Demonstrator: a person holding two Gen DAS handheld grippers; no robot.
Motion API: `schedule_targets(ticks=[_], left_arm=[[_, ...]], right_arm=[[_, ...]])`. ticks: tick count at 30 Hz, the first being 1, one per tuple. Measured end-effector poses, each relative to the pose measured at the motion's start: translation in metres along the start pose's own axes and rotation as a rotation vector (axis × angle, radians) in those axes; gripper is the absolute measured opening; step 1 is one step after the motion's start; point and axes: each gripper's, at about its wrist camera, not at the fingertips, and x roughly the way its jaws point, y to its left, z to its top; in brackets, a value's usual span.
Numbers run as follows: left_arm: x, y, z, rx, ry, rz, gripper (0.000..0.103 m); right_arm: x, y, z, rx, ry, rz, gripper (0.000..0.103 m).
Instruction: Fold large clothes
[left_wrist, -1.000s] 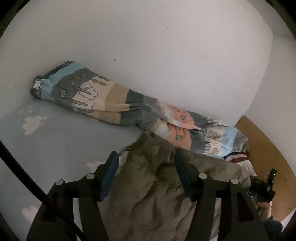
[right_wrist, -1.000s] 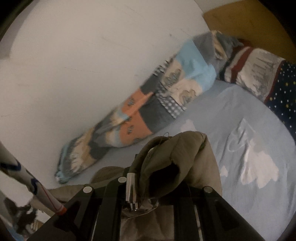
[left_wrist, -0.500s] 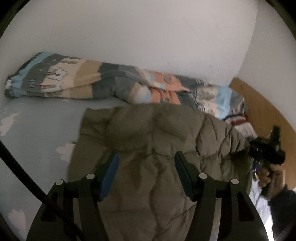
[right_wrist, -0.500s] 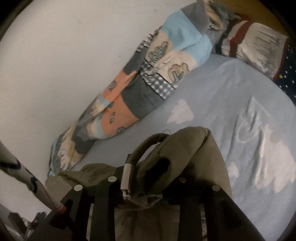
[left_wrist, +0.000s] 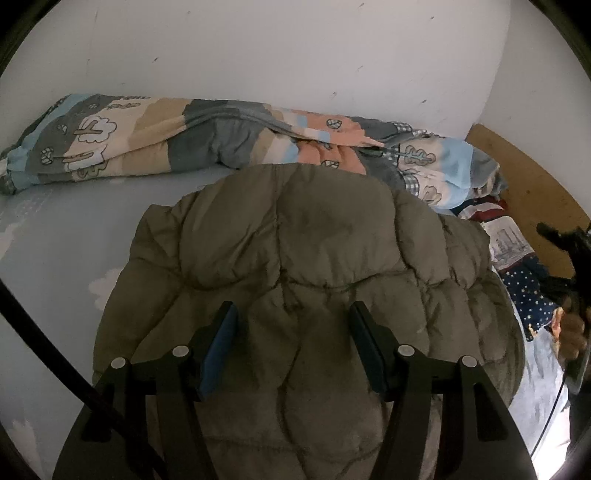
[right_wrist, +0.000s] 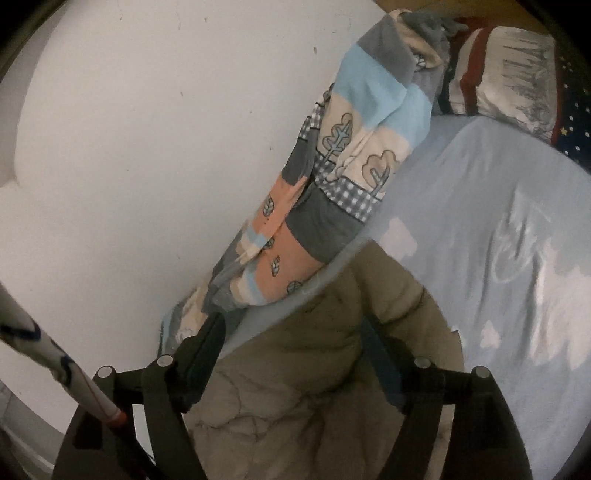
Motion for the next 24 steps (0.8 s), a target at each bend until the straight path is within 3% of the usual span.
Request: schedule_targets(ticks=[7, 11, 20, 24], left_arm=[[0.041, 0.0, -0.001, 0.01, 0.055, 0.101, 0.069], [0.065, 0.011, -0.003, -0.017, 0.109, 0.096, 0.076], [0.093, 0.014, -0.005, -0.031, 0.132, 0.135, 0.081], [0.07, 0.007, -0.01, -0.069, 0.136, 0.181, 0.081]], right_arm=[[0.044, 0.037, -0.061, -0.406, 0.166, -0.156, 0.079], [0.087, 0.035, -0.089, -0.559, 0.206, -0.296, 0.079], [0.143, 0.004, -0.094, -0.543, 0.324, -0.358, 0.085], [0.147, 0.005, -0.092, -0.529, 0.351, -0.389, 0.085]])
